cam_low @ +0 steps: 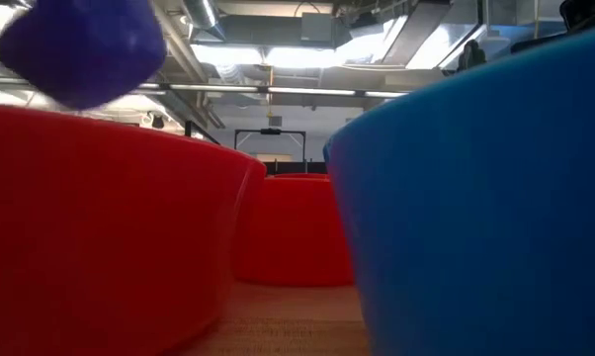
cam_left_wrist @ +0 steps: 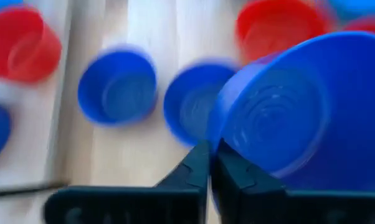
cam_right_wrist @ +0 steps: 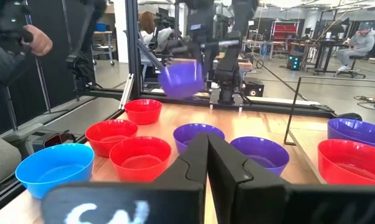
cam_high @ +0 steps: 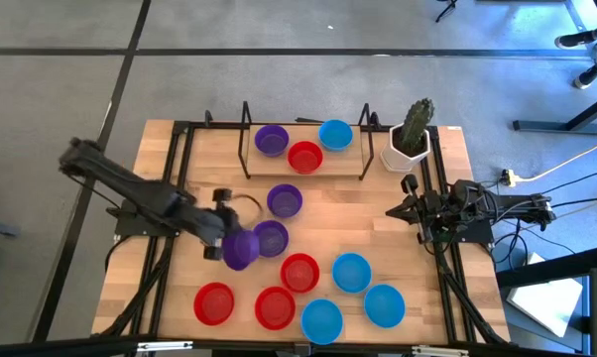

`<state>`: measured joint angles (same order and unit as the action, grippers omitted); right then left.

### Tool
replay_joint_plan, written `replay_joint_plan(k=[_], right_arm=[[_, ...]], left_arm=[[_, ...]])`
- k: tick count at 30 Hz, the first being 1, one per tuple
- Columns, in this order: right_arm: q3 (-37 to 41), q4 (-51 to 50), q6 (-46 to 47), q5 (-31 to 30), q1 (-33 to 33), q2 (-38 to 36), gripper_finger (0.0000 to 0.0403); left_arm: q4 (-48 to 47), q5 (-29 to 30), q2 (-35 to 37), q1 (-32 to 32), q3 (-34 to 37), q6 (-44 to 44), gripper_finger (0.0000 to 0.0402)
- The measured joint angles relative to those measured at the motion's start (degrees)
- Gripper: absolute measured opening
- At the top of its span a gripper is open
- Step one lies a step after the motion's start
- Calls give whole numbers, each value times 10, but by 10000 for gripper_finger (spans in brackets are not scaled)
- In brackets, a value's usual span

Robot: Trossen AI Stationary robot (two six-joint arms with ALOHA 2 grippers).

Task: Pick & Place Mini bowls
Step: Stack the violet bowl on top of the violet bowl on the shelf

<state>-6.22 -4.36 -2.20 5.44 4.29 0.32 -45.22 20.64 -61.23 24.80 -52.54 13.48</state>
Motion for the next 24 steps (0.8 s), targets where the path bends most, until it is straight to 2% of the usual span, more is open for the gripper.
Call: replay_joint_plan(k=[3,10,14,18,24], right_arm=[[0,0,0,0,0,0,12],[0,3,-15,-6,0,0,12],[0,3,-14,-29,0,0,12],[0,3,-13,-29,0,0,12],[0,2,-12,-29,0,0,12]], left_arm=[[64,10,89,-2,72,11,4],[93,133,227,18,234,203,4],[116,178,258,36,303,269,4],[139,188,267,44,348,293,4],[163,194,266,43,359,289,4]])
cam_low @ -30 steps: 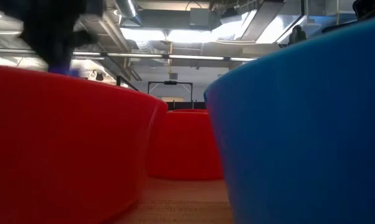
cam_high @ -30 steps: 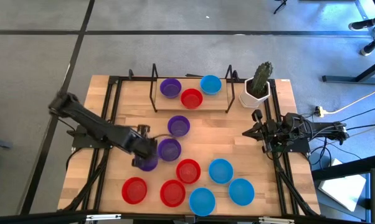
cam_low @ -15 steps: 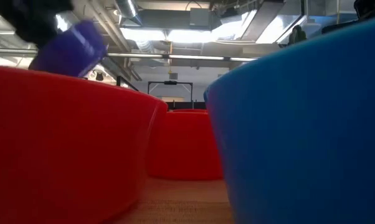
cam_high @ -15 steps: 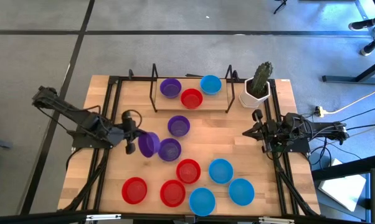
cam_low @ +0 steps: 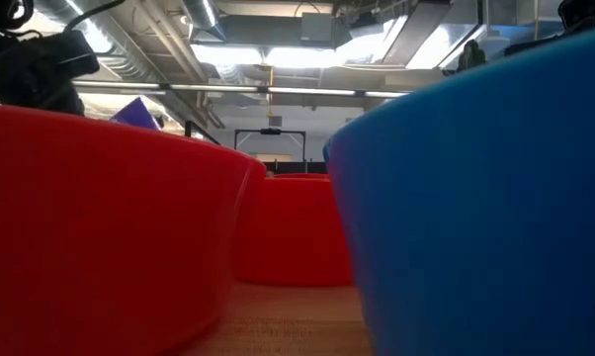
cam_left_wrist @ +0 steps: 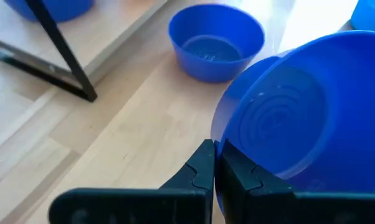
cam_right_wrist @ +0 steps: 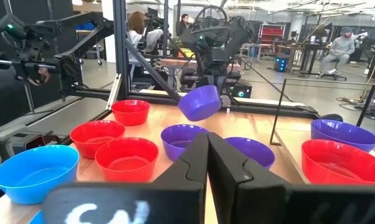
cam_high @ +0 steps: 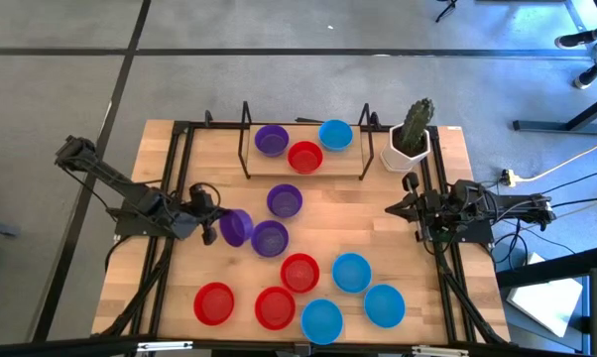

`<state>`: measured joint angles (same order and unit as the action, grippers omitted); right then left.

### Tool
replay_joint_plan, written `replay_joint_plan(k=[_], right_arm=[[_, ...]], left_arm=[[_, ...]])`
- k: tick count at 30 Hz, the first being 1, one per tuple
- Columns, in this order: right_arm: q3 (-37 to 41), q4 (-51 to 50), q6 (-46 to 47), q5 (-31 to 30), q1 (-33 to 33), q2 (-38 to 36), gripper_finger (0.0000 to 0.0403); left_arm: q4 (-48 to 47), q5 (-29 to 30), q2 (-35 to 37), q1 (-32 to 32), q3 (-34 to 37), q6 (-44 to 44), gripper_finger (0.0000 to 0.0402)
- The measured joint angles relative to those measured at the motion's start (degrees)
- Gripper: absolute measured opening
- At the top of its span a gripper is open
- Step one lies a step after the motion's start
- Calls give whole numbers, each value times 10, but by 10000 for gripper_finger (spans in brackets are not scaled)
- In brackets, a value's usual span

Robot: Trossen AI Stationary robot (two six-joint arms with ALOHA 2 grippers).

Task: Pick & Place Mini bowls
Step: Stack the violet bowl on top of the violet bowl on the shelf

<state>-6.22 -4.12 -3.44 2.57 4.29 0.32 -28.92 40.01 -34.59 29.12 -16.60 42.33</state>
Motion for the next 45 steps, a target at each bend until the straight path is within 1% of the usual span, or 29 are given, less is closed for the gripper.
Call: replay_joint_plan(k=[3,6,10,14,16,18,21,25,29,31,35,38,40,42,45], right_arm=[[0,0,0,0,0,0,12],[0,0,-2,0,0,0,12],[0,0,-1,0,0,0,12],[0,0,0,0,0,0,12],[0,0,-3,0,0,0,12],[0,0,-10,0,0,0,12],[0,0,-13,0,0,0,12],[0,-2,-15,0,0,0,12],[0,-5,-16,0,0,0,12],[0,-5,-16,0,0,0,12],[0,-5,-19,0,0,0,12],[0,-5,-30,0,0,0,12],[0,-5,-33,0,0,0,12],[0,-5,-33,0,0,0,12],[0,-5,-33,0,0,0,12]], left_arm=[[41,11,0,-6,-3,-35,4],[83,52,-13,-41,-30,-90,3],[90,41,-41,-121,-121,-206,3],[86,2,-88,-211,-252,-299,3],[64,-22,-126,-255,-325,-341,3],[21,-38,-174,-303,-401,-370,3],[-56,-63,-259,-376,-515,-385,3],[-156,-133,-376,-463,-654,-407,3],[-214,-219,-480,-531,-760,-421,3],[-239,-245,-527,-559,-799,-425,3],[-271,-288,-607,-615,-844,-411,3],[-294,-319,-651,-651,-846,-398,3],[-311,-329,-675,-670,-846,-385,3],[-334,-337,-693,-685,-846,-372,3],[-342,-355,-711,-697,-840,-369,3]])
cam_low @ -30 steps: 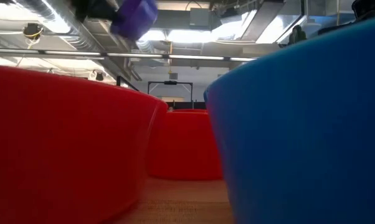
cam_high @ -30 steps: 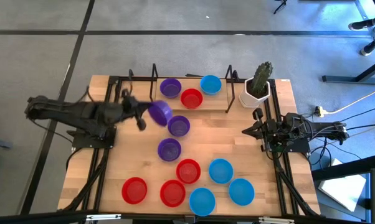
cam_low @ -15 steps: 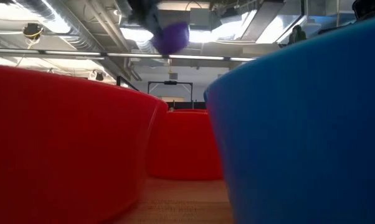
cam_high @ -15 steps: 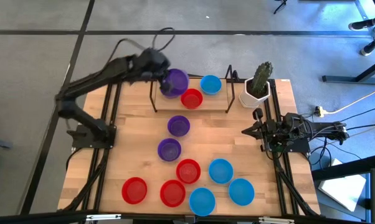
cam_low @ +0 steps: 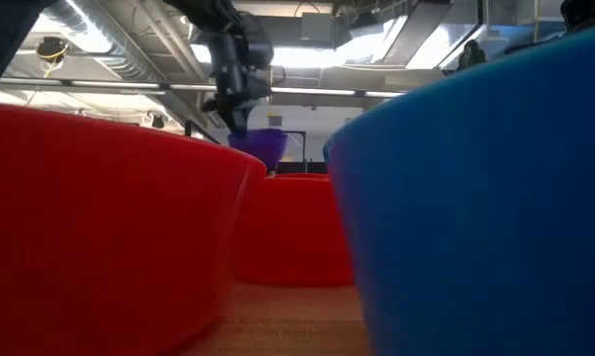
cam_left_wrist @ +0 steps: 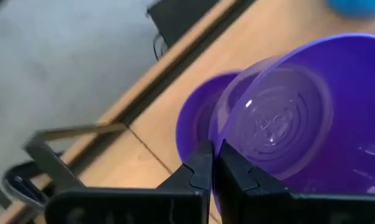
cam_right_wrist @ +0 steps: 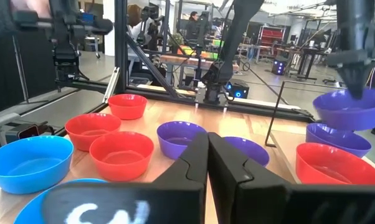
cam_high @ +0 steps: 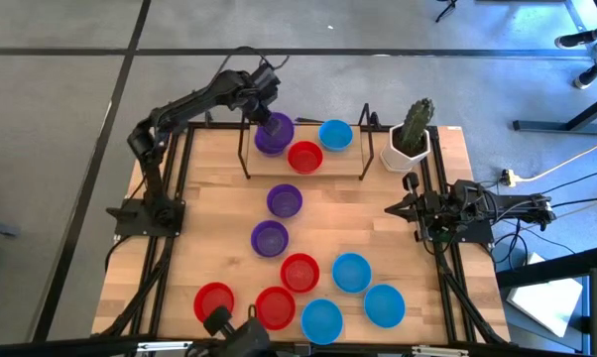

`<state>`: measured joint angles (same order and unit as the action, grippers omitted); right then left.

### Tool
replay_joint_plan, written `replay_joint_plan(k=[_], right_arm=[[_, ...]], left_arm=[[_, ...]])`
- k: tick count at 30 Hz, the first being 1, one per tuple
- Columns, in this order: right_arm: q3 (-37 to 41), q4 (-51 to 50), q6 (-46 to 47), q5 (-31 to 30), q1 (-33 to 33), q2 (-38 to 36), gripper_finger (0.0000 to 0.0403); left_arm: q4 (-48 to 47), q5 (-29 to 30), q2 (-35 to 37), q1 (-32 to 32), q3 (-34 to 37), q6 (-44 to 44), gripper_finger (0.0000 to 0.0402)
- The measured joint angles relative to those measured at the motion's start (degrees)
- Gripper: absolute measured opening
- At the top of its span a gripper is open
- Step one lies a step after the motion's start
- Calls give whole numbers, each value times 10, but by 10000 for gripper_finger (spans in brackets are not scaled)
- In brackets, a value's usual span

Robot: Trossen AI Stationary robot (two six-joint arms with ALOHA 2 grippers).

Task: Pick & Place Mini bowls
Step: Stack the violet bowl on top of the violet bowl on the shelf

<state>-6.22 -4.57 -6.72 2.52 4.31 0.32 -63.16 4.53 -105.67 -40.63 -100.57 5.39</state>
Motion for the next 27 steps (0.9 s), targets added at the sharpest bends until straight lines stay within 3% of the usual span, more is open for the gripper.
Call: replay_joint_plan(k=[27], right_arm=[[0,9,3,0,0,0,12]], left_arm=[[-9,27,-32,-5,19,19,3]])
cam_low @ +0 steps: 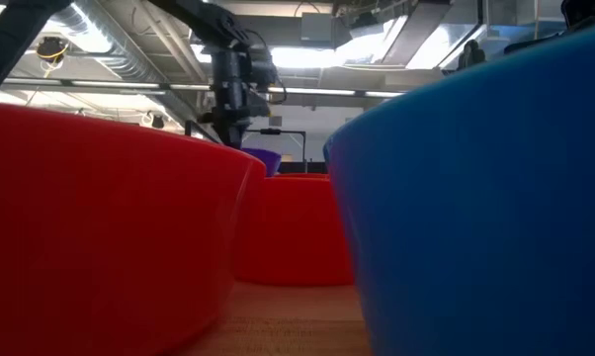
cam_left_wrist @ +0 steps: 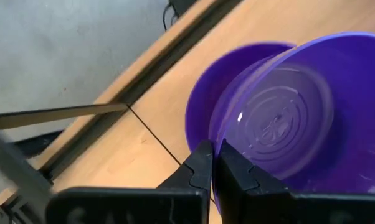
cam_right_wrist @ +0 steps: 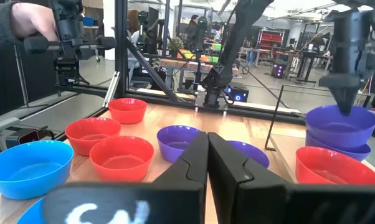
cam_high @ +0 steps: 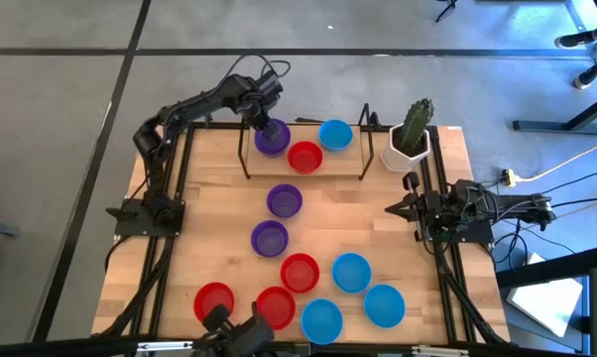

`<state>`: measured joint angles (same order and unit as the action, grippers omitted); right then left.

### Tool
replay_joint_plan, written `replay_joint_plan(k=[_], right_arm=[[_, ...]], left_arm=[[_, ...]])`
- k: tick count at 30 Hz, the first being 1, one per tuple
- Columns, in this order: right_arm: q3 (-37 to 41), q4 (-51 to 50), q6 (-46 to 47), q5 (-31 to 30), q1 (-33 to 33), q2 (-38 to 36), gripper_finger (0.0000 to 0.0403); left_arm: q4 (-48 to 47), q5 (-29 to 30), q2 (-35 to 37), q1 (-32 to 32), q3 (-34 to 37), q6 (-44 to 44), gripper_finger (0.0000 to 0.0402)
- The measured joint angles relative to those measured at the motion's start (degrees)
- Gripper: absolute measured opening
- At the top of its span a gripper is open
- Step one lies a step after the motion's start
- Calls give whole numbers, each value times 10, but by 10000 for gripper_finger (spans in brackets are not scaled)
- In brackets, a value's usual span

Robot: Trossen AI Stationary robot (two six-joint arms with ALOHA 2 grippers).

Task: Pick & Place Mini bowls
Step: Stack the violet bowl on top of the violet bowl on the shelf, then stack the red bowl on top of the red bowl on the shelf

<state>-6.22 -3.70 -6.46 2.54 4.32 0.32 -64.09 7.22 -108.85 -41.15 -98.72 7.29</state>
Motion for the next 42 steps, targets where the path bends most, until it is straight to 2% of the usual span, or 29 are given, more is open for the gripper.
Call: replay_joint_plan(k=[10,23,28,32,35,37,40,42], right_arm=[[0,0,0,0,0,0,12],[0,0,0,0,0,0,12],[0,0,0,0,0,0,12],[0,0,0,0,0,0,12],[0,0,0,0,0,0,12],[0,0,0,0,0,0,12],[0,0,0,0,0,0,12],[0,0,0,0,0,0,12]], left_arm=[[3,-4,-29,-2,0,-5,12],[0,11,-26,3,0,-62,92],[0,35,-8,5,-25,-71,111],[0,-3,43,25,-30,-76,115],[0,-21,107,65,-28,-86,111],[4,-46,162,105,-15,-101,107],[26,-119,257,186,29,-125,100],[78,-130,327,250,81,-130,96]])
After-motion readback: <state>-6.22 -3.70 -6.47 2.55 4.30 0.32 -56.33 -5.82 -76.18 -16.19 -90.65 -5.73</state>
